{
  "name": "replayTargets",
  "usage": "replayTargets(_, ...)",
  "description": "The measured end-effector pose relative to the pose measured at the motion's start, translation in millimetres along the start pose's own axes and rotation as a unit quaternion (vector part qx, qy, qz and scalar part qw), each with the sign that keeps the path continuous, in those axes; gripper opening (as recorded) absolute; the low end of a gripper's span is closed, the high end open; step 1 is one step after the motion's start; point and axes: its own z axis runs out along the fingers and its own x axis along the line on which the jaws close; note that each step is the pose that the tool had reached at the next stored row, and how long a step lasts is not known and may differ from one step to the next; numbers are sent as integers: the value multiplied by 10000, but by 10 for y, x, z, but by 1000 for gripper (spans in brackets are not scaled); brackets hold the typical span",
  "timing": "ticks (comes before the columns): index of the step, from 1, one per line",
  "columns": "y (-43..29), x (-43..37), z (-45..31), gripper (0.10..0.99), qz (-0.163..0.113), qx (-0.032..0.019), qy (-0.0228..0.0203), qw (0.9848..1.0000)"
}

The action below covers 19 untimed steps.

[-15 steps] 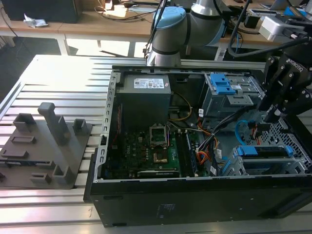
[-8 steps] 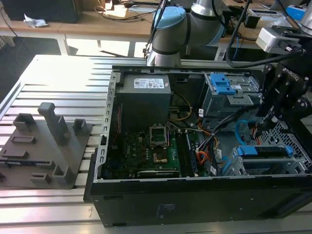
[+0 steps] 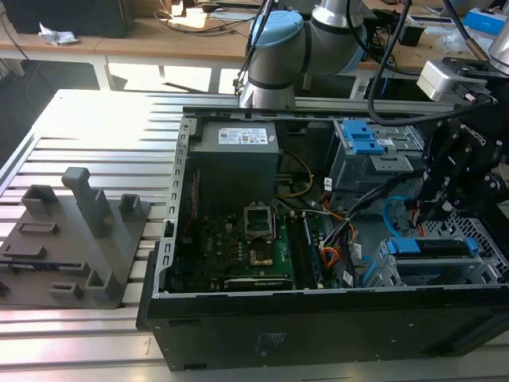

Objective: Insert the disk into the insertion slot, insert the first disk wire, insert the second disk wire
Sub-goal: 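Insert the first disk wire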

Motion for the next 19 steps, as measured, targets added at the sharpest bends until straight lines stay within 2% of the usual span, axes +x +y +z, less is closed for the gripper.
replayTargets(6,-1,0,-1,408,0,0,1,10000)
replayTargets(10,-2,0,-1,180,0,0,1,10000)
replayTargets(19,-3,0,-1,180,0,0,1,10000)
